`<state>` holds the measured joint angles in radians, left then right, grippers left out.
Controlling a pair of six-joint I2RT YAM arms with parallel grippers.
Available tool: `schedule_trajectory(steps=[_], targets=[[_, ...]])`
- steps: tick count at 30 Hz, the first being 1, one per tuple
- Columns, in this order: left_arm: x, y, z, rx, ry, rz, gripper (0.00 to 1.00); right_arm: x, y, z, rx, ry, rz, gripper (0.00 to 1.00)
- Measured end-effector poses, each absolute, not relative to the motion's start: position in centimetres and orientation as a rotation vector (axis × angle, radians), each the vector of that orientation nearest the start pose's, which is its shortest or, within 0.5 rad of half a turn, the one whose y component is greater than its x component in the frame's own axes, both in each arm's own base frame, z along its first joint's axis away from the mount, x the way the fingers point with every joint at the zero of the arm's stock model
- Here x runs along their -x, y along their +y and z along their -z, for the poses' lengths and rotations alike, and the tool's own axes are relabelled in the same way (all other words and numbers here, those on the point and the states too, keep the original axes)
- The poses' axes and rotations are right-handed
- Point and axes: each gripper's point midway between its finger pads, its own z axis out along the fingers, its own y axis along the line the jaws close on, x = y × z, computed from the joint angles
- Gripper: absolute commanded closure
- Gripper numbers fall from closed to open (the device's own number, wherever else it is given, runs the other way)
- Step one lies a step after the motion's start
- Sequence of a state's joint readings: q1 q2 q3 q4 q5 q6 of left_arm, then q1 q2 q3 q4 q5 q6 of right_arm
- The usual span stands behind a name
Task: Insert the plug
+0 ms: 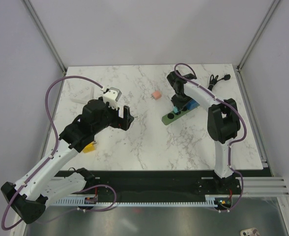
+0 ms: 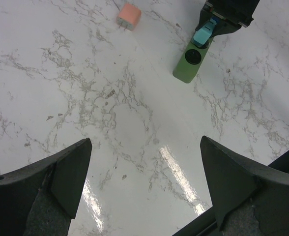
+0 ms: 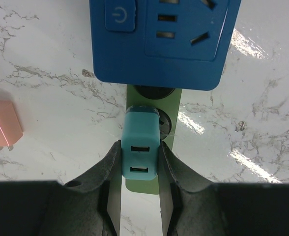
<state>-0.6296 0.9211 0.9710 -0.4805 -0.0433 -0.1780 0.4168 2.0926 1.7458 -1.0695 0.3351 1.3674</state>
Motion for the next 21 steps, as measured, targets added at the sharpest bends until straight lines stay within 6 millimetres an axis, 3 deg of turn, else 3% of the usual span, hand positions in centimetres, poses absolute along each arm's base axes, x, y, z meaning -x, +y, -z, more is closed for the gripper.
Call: schedule_trajectory(steps=[6,12,15,21], targets=[[-25.2,-18.3,-25.4,-0.427,1.987,0.471,0.02,-40.5,15.8,-6.8,-1.308,2.468,0.088,0.74],[-25.3,-18.4,-25.3,-0.428,1.99,0.471,0.02,-40.6,15.9,-7.0,-1.292,2.487,0.066,0.55],[-25.3,-18.4,-25.3,-0.428,1.988,0.471,0.02,-40.7,15.1,-5.8,-1.294,2.499,0.093,0.46],[-25.1,-18.2,-25.6,-0.421,1.978,0.469,0.02,-40.6,14.4,-5.0,-1.304,2.511,0.118,0.37]])
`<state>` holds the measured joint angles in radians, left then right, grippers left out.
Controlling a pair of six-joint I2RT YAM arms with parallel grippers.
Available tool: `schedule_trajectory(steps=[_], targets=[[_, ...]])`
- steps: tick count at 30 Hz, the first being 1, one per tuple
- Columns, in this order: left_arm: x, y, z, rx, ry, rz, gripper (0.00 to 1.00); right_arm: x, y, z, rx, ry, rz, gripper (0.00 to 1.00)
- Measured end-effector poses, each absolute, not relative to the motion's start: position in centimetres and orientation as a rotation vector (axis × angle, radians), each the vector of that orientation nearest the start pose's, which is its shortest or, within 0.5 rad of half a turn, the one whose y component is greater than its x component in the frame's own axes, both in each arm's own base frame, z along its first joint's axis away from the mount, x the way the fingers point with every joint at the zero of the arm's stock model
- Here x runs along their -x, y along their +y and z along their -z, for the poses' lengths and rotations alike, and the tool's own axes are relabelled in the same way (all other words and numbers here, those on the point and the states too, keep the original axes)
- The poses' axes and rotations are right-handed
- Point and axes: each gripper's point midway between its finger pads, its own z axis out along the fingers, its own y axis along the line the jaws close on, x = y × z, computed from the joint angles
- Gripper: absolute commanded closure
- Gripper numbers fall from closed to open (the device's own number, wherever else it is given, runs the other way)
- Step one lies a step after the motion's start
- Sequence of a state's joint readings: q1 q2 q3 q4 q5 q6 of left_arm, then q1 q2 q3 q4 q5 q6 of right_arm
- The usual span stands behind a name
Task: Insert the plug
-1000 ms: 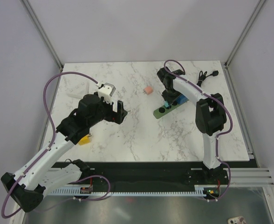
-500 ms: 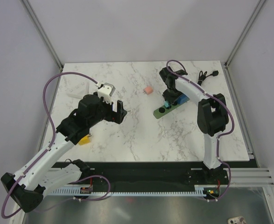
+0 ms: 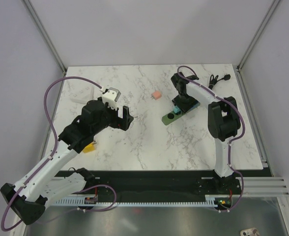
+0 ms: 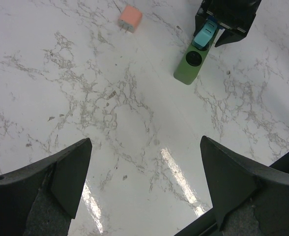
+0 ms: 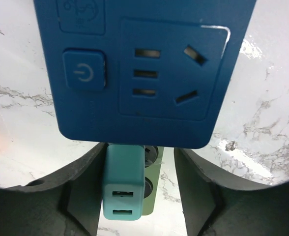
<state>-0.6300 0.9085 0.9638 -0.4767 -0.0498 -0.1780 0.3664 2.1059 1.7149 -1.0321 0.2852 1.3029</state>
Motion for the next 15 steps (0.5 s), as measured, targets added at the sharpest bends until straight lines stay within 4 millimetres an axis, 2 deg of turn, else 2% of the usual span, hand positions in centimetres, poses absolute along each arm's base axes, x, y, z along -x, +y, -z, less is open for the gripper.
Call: schedule_trajectory(steps=[7,13,14,15], targets=[[-25.1,-18.1,-25.6,-0.421,1.976,0.47,0.02,-40.1,13.9,-5.8,-1.279,2.518,0.127,0.33],[-25.1,-18.1,-25.6,-0.421,1.976,0.47,0.02,-39.7,13.2,-8.9,-1.242,2.476,0.095,0.33],[-25.1,-18.1,-25.6,-0.421,1.976,0.47,0.02,-39.7,13.1,-9.6,-1.231,2.466,0.087,0.35],[-25.1,-18.1,-25.6,-0.421,1.976,0.47,0.02,-39.6,12.9,-10.2,-1.219,2.459,0.081,0.42]])
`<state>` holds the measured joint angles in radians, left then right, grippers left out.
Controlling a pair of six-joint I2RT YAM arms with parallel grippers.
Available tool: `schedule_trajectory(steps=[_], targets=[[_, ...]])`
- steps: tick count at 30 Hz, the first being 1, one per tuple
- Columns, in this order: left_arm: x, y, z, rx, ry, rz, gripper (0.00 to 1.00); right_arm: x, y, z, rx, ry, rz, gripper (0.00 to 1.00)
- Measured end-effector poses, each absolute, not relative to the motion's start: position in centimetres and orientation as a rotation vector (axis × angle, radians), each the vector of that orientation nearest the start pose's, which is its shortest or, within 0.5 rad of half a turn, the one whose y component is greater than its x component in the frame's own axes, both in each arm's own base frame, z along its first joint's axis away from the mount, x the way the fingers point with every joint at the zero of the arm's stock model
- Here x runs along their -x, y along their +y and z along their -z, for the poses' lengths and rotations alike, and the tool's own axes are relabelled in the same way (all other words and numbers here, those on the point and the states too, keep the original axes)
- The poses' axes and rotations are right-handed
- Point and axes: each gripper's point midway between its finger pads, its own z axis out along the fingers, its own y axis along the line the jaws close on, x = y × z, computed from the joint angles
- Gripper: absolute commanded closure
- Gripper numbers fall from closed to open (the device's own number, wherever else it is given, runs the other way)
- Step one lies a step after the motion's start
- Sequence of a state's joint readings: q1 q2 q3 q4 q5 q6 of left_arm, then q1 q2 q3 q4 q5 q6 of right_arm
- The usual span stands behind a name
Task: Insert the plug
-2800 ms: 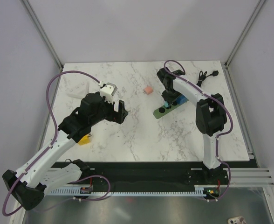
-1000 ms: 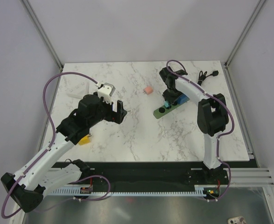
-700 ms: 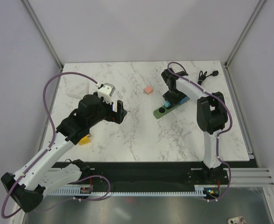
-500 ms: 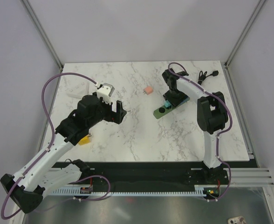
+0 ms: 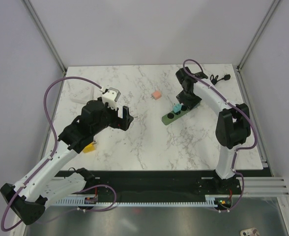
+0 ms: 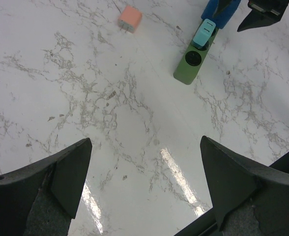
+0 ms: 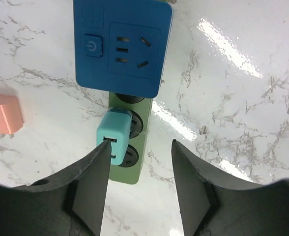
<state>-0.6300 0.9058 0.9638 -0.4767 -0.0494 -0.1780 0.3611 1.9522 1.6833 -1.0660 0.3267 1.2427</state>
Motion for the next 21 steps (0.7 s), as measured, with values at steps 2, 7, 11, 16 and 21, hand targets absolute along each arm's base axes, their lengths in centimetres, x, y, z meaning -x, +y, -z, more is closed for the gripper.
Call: schedule_trajectory(steps=[2,7,11,16,21], targets=[[-25.1,-18.1,-25.6,-0.421,1.976,0.469,0.02,-39.5,12.7,-11.2,-1.193,2.45,0.075,0.56],[-25.1,-18.1,-25.6,-0.42,1.976,0.468,0.02,-39.3,12.6,-11.8,-1.124,2.468,0.065,0.88],[-25.1,-18.1,-25.6,-0.42,1.977,0.467,0.02,-38.9,13.1,-11.2,-1.063,2.518,0.046,1.0],[-25.2,-18.1,-25.5,-0.42,1.981,0.464,0.02,-39.1,14.0,-11.2,-0.999,2.545,0.0,1.0],[-25.4,-18.1,-25.1,-0.418,1.992,0.453,0.02,-39.5,14.9,-11.3,-0.959,2.559,-0.058,1.0]])
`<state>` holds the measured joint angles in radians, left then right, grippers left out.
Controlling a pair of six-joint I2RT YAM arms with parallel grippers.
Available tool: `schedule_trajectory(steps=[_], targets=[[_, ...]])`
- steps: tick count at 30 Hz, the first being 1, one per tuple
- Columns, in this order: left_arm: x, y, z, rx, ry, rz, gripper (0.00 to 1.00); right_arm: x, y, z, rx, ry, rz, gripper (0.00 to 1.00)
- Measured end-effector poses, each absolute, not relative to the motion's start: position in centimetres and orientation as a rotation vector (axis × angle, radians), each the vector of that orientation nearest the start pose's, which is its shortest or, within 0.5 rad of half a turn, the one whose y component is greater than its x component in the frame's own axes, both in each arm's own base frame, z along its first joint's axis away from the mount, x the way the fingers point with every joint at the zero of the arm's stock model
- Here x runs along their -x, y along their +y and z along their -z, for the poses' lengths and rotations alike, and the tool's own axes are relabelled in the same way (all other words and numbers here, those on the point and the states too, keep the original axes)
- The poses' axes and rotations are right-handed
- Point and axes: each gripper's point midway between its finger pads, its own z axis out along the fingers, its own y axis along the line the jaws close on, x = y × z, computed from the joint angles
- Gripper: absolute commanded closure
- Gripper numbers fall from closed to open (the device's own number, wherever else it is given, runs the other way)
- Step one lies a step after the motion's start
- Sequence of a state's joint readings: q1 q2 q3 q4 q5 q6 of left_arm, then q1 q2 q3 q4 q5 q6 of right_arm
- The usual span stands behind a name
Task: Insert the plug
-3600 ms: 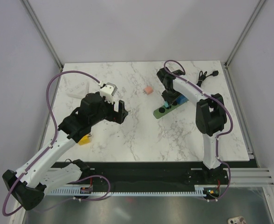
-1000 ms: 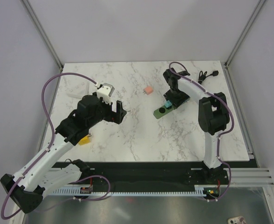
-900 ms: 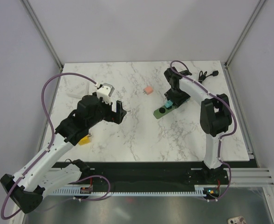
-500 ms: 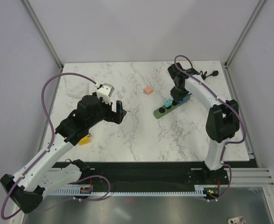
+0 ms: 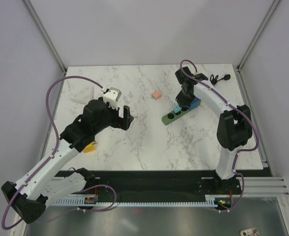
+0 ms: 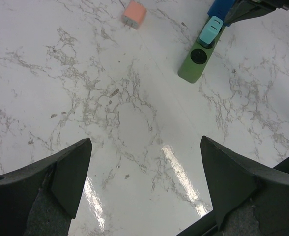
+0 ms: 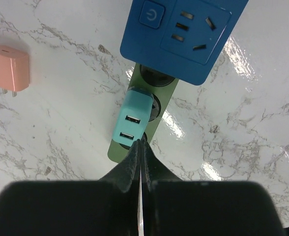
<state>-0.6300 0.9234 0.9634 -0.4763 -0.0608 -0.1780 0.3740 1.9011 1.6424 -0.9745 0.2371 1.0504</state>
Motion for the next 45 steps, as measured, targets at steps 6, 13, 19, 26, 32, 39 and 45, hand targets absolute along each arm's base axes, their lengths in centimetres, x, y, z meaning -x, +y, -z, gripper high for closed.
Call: schedule_trajectory(steps=[6,13,19,26,32,39,45], targets=[[-25.7,-17.9,-24.9,-0.409,2.0,0.433,0.02,-40.2,15.4,-10.8,-0.941,2.56,-0.091,1.0],[-26.0,-18.2,-24.2,-0.408,2.022,0.429,0.02,-40.5,15.7,-9.4,-0.908,2.584,-0.092,1.0],[-26.3,-18.0,-24.0,-0.301,2.053,0.441,0.02,-40.6,15.6,-9.7,-0.868,2.59,-0.09,0.99],[-26.9,-17.3,-24.9,-0.079,2.088,0.439,0.05,-40.4,15.3,-12.2,-0.795,2.563,-0.129,0.93],[-26.7,-15.4,-23.6,0.214,2.164,0.405,0.1,-38.6,15.9,-15.8,-0.642,2.522,-0.287,0.6],[-25.3,-9.8,-19.9,0.712,2.265,0.25,0.06,-34.2,18.2,-15.5,-0.34,2.535,-0.523,0.1],[-25.1,-2.6,-17.5,1.105,2.226,0.025,0.01,-32.9,19.5,-19.6,-0.211,2.401,-0.662,0.02]])
